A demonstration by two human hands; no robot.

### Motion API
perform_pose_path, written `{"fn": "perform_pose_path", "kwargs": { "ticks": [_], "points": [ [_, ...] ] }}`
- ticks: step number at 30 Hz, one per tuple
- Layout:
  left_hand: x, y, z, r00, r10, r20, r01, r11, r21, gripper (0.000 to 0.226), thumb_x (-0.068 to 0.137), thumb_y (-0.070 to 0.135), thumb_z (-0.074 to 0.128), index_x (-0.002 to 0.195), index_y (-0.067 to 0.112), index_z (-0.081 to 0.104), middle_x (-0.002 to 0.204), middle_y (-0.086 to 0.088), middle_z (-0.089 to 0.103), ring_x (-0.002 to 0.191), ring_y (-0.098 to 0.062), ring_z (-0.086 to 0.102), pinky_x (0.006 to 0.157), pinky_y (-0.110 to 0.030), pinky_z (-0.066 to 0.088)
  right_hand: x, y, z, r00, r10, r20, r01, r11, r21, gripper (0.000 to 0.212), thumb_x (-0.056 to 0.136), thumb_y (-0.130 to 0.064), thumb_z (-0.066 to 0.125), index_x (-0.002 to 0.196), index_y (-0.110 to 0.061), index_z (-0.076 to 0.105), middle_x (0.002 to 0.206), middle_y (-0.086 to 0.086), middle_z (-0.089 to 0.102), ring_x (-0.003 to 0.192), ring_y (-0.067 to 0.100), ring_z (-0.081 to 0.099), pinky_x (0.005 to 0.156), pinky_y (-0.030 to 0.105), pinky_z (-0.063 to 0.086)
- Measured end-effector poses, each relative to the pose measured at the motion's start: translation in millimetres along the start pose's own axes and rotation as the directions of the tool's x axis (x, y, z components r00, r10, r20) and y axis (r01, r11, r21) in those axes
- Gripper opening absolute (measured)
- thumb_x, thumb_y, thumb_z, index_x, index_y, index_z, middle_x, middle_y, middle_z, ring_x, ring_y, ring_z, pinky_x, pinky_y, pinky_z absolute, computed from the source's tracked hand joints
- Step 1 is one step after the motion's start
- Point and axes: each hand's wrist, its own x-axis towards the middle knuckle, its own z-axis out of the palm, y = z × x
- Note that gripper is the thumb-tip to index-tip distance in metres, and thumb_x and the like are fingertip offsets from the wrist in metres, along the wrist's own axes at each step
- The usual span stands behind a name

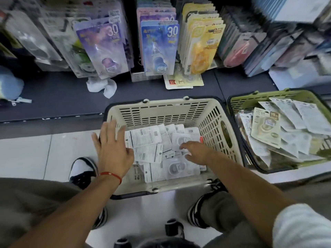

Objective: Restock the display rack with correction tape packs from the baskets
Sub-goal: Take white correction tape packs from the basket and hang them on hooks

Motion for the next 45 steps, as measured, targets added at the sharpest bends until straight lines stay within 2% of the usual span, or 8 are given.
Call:
{"fn": "perform_pose_path", "kwargs": {
  "ticks": [9,17,22,26,32,36,41,45],
  "points": [
    [-17.3,72.6,41.6,0.914,0.177,0.366,-0.062,0.950,-0.306,0.041,0.091,0.004,0.063,0.130,0.016,0.066,0.143,-0.003,0.060,0.144,-0.021,0.038,0.117,-0.021,0.024,24.9,16.4,37.8,0.995,0.058,0.075,-0.066,0.992,0.107,0.063,0.085,-0.004,0.082,0.137,-0.015,0.049,0.138,0.010,0.049,0.123,0.030,0.057,0.101,0.041,0.049],
    [-13.9,101.8,66.8,0.772,0.123,0.623,0.050,0.967,-0.252,0.048,0.094,0.016,0.070,0.140,0.021,0.059,0.148,-0.005,0.055,0.140,-0.023,0.044,0.111,-0.028,0.036,11.0,24.0,32.5,0.997,0.033,0.077,-0.046,0.982,0.185,0.034,0.088,-0.013,0.075,0.104,-0.031,0.052,0.113,-0.001,0.060,0.108,0.024,0.056,0.096,0.042,0.048],
    [-1.6,111.5,63.0,0.712,0.114,0.692,0.133,0.947,-0.293,0.066,0.090,0.027,0.081,0.149,0.023,0.051,0.143,-0.006,0.060,0.129,-0.028,0.058,0.102,-0.028,0.045,0.9,27.9,-15.0,0.991,-0.133,-0.018,0.116,0.785,0.608,0.028,0.084,0.011,0.077,0.103,-0.008,0.073,0.099,-0.001,0.068,0.089,0.009,0.063,0.076,0.013,0.050],
    [10.7,100.4,47.6,0.815,0.027,0.579,0.214,0.915,-0.343,0.034,0.093,0.017,0.076,0.124,0.024,0.065,0.119,-0.008,0.070,0.111,-0.032,0.065,0.091,-0.034,0.051,6.4,34.6,-34.0,0.991,-0.016,-0.132,0.122,0.495,0.861,0.022,0.091,-0.006,0.079,0.111,-0.006,0.072,0.113,0.014,0.070,0.102,0.023,0.069,0.092,0.036,0.060],
    [5.5,58.1,31.4,0.804,-0.280,0.525,0.578,0.578,-0.576,0.032,0.089,0.013,0.078,0.113,0.029,0.064,0.108,0.004,0.070,0.105,-0.024,0.066,0.082,-0.031,0.053,25.0,44.7,21.8,0.999,0.000,-0.034,0.004,0.995,0.104,0.034,0.100,-0.023,0.065,0.134,-0.025,0.061,0.135,0.003,0.062,0.123,0.025,0.061,0.105,0.043,0.048],
    [-7.1,47.0,30.1,0.790,-0.303,0.534,0.614,0.380,-0.692,0.046,0.090,0.014,0.078,0.129,0.033,0.064,0.123,0.005,0.074,0.120,-0.024,0.068,0.101,-0.044,0.055,32.8,37.9,39.0,0.997,-0.081,-0.017,0.073,0.958,-0.277,0.055,0.089,-0.012,0.076,0.137,-0.024,0.054,0.138,0.008,0.054,0.128,0.028,0.053,0.108,0.047,0.041],
    [-8.9,54.9,31.3,0.750,-0.362,0.554,0.647,0.225,-0.728,0.030,0.098,0.018,0.067,0.112,0.044,0.066,0.118,0.003,0.074,0.107,-0.026,0.072,0.091,-0.052,0.062,25.5,49.2,19.2,1.000,0.016,-0.024,-0.012,0.985,0.172,0.026,0.088,-0.021,0.075,0.093,-0.031,0.051,0.099,-0.005,0.057,0.093,0.020,0.059,0.068,0.028,0.040],
    [-6.3,71.9,32.4,0.704,-0.377,0.602,0.685,0.136,-0.716,0.021,0.104,0.027,0.059,0.115,0.046,0.060,0.130,-0.003,0.065,0.111,-0.031,0.069,0.084,-0.053,0.064,5.1,25.4,-9.1,0.941,0.258,-0.220,-0.058,0.762,0.645,0.032,0.093,-0.030,0.074,0.110,-0.025,0.047,0.098,-0.002,0.063,0.082,0.012,0.065,0.061,0.029,0.050]
  ]
}}
